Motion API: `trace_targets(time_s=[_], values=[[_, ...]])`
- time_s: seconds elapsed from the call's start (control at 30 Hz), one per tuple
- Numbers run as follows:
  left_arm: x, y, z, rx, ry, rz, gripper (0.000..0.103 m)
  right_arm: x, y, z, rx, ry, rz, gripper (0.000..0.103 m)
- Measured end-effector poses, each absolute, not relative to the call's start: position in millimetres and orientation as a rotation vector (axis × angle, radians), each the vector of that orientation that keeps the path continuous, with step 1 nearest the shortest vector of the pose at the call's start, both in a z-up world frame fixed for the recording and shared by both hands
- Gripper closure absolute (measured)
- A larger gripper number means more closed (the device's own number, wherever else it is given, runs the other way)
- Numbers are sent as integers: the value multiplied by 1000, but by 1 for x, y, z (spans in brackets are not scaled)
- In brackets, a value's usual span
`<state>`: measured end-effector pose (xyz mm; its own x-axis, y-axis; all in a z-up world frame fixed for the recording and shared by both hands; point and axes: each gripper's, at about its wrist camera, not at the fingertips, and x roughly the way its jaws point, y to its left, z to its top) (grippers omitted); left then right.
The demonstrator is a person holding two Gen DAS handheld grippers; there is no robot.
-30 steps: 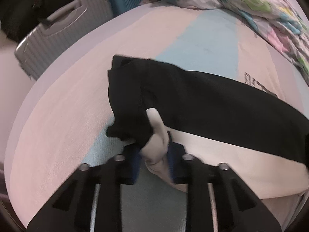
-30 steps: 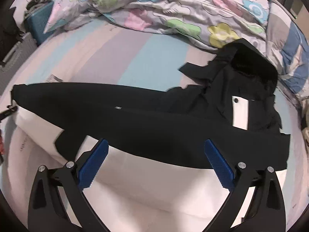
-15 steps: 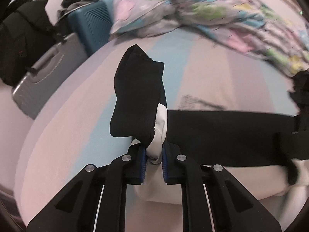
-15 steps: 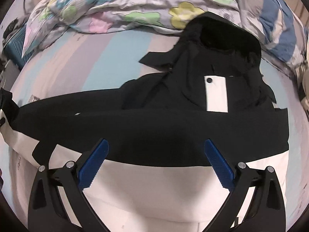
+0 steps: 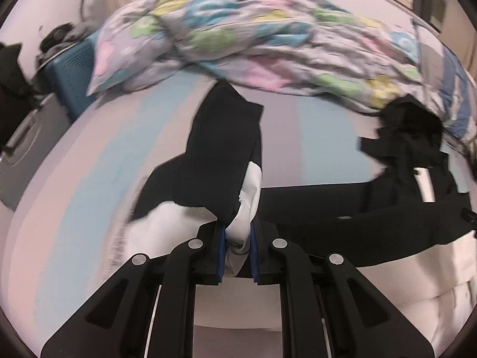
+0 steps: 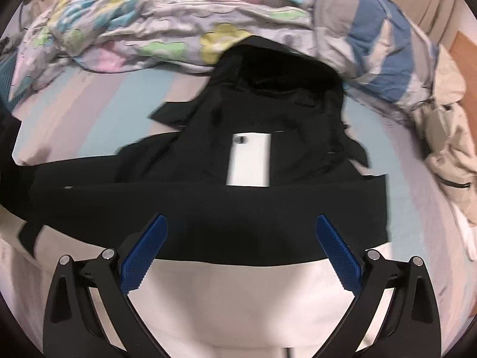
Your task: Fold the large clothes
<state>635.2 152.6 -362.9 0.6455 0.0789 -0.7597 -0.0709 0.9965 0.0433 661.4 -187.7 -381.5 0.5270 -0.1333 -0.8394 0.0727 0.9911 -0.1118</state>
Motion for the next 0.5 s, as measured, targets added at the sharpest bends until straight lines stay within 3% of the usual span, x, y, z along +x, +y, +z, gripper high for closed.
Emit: trace_targets(time_s=[0.5], values=[[631, -113, -370, 57, 861, -211, 92, 638, -337, -404, 20, 1019, -163, 7]])
